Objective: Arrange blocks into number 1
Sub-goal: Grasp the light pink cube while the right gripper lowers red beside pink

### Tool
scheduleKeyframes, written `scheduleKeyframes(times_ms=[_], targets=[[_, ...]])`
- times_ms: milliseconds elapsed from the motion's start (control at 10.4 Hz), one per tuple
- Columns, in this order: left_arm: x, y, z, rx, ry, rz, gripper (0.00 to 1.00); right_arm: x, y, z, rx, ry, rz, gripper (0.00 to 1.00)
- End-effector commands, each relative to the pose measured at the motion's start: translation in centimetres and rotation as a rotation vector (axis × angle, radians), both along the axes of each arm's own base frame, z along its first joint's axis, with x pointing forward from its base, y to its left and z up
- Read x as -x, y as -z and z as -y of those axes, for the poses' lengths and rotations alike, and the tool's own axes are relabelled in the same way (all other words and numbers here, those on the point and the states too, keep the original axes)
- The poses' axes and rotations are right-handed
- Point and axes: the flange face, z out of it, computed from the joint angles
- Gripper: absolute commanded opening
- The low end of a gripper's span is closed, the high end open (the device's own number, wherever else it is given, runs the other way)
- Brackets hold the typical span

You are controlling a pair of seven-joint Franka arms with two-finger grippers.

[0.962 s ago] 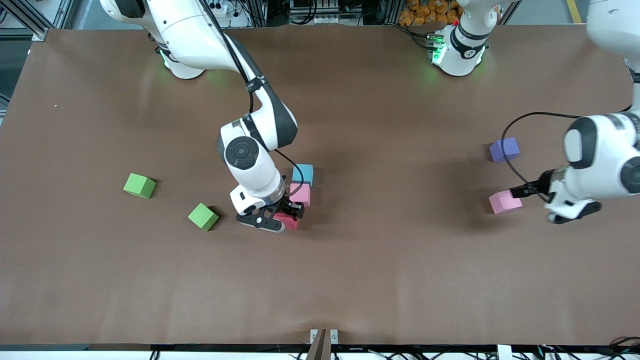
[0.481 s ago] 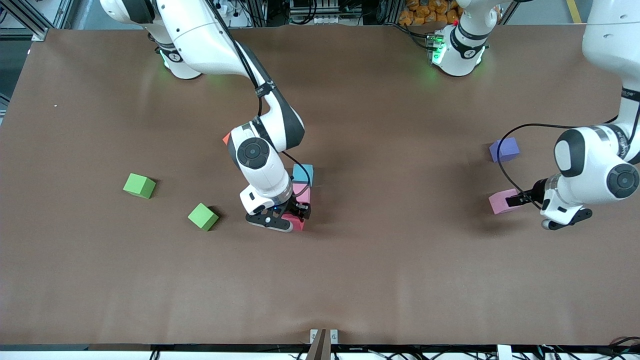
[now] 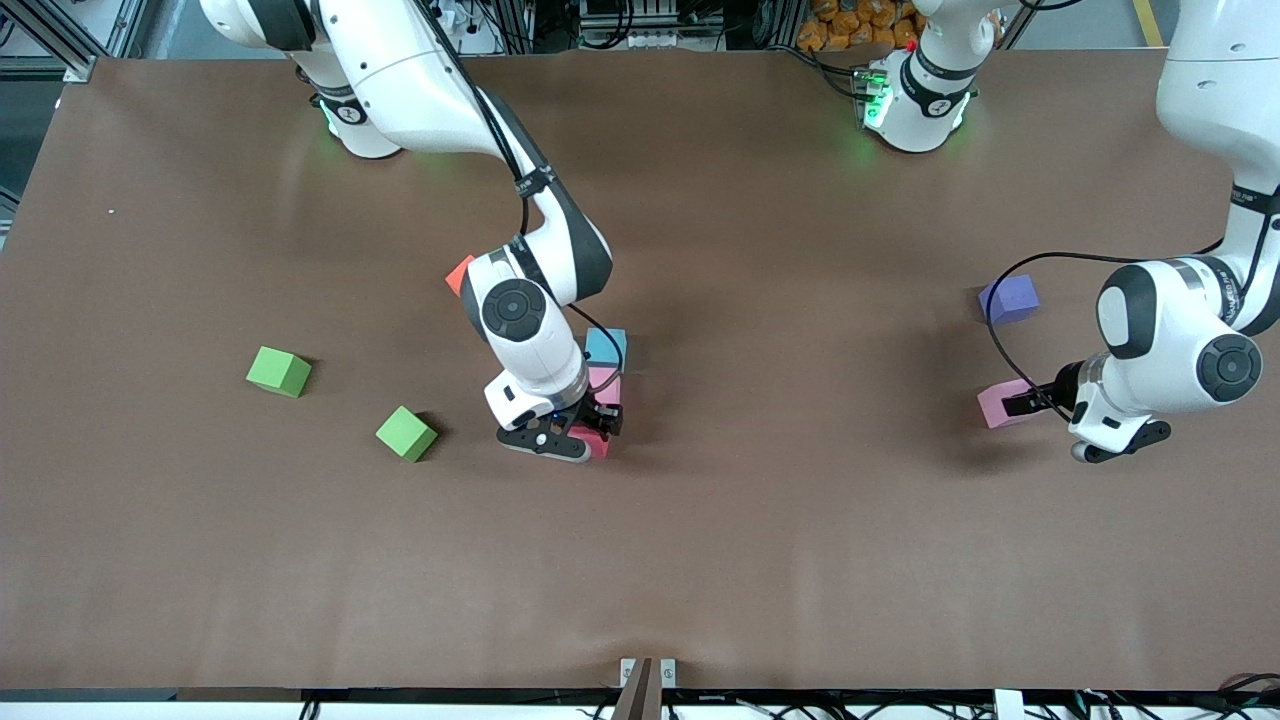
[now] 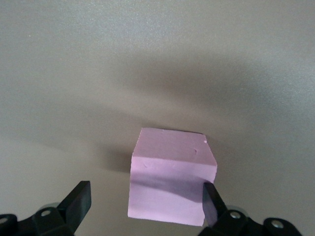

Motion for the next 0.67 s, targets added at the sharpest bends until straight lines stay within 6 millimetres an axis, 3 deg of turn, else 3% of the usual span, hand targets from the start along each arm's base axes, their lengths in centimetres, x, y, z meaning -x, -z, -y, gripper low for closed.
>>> scheduleKeyframes(times_ms=[0,577], targets=[[-0.4,-0.1,0.3,-0.011,-0.017,0.011,1.00,0.0,0.6,-0.8,-0.004,-0.015,-0.003,0.52],[-1.1,-0.9,0.6,0.010,-0.040,0.033,1.00,0.9,1.7,-1.7,0.009,-0.034,-0.014,0.56]])
